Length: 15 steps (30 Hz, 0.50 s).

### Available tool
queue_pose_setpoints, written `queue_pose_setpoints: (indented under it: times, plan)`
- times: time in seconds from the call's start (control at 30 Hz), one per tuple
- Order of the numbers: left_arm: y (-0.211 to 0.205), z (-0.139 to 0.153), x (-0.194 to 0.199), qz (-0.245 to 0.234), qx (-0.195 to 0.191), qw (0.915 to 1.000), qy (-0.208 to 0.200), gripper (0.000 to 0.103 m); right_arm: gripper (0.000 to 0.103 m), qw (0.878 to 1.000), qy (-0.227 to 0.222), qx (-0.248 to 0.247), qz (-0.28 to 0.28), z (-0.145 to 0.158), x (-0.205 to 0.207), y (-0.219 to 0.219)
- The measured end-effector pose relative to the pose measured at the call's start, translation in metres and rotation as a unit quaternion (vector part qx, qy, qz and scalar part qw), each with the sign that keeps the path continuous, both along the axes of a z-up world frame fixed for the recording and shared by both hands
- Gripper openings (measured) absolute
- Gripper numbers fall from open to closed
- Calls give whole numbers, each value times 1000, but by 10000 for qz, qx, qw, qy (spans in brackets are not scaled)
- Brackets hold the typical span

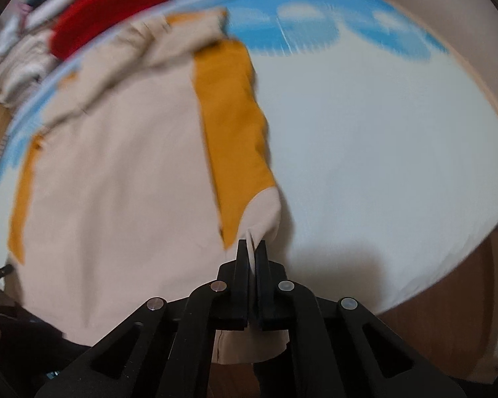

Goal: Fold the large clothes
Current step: 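Lift the hem with both tools and fold it toward the collar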

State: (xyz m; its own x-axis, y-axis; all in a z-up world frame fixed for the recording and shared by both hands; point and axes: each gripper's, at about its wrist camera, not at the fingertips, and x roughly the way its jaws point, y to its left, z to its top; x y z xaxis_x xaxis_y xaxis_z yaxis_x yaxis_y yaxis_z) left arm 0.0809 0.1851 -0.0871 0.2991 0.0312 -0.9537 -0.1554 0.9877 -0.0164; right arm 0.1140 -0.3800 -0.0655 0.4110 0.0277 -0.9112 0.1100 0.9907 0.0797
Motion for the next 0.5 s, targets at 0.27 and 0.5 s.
queue_pose_setpoints:
  times: [0.27,0.5]
  plan:
    - [-11,93,-15,-851,-346,9915,-927,1,2,9918,-1178,406,289,95,-15,4]
    - [-11,152,-39,-1458,-666,9783,-1311,1,2,9850,-1558,573,472,141,-43,10]
